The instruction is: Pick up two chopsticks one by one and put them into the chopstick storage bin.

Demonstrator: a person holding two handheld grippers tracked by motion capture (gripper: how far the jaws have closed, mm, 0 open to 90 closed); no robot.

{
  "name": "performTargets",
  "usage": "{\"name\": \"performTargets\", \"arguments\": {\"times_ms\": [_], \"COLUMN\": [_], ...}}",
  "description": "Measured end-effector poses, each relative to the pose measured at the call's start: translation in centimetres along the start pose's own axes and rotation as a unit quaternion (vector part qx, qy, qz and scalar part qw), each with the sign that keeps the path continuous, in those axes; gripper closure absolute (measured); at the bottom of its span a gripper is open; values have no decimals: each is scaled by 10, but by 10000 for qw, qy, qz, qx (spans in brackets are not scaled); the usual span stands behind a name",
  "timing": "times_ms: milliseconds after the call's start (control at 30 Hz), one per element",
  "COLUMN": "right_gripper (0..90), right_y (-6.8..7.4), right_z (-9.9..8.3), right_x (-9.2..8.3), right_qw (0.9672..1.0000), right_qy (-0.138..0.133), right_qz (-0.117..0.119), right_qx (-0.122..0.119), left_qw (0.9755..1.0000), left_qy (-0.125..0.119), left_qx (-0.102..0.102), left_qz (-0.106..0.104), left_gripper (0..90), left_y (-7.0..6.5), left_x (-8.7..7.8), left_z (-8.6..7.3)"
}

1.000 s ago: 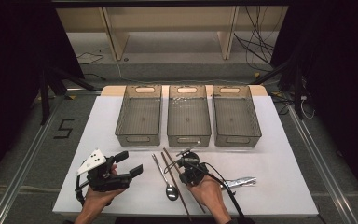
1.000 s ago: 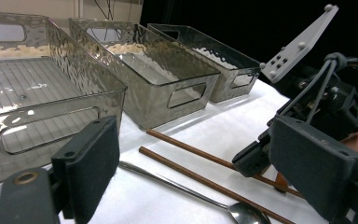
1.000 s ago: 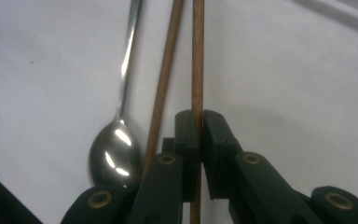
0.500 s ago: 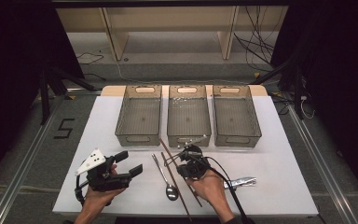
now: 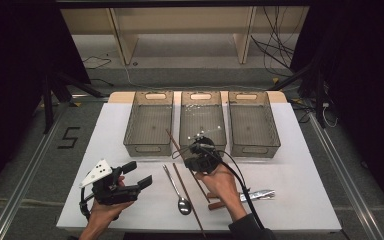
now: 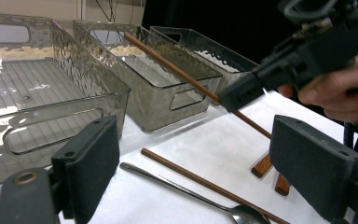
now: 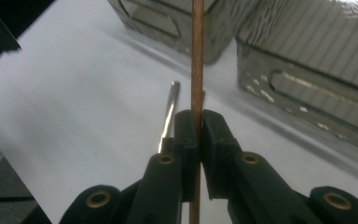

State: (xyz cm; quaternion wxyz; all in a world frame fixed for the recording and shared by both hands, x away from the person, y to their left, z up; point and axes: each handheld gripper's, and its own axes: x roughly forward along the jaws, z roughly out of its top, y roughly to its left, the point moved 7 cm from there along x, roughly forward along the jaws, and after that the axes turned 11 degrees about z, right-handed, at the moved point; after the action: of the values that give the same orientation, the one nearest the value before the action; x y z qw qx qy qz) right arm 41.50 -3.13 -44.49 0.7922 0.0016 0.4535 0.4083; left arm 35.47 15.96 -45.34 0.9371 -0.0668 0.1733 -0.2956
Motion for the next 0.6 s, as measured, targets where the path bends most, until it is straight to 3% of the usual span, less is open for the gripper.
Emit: {"name": "performTargets", "arguments": {"times_ms": [600], "right_gripper": [857], "right_y": [-3], "right_z": [81], "right_x": [16], "right_qw": [9988], "right_qy": [-400], "right_qz": [266], "right_qx": [80], "left_qw": [10000], "left_qy": [-17], "left_qx": [-61], "left_qz": [-45], "left_gripper": [155], "left_y": [-1], "left_x": [-1], "left_z": [1]}}
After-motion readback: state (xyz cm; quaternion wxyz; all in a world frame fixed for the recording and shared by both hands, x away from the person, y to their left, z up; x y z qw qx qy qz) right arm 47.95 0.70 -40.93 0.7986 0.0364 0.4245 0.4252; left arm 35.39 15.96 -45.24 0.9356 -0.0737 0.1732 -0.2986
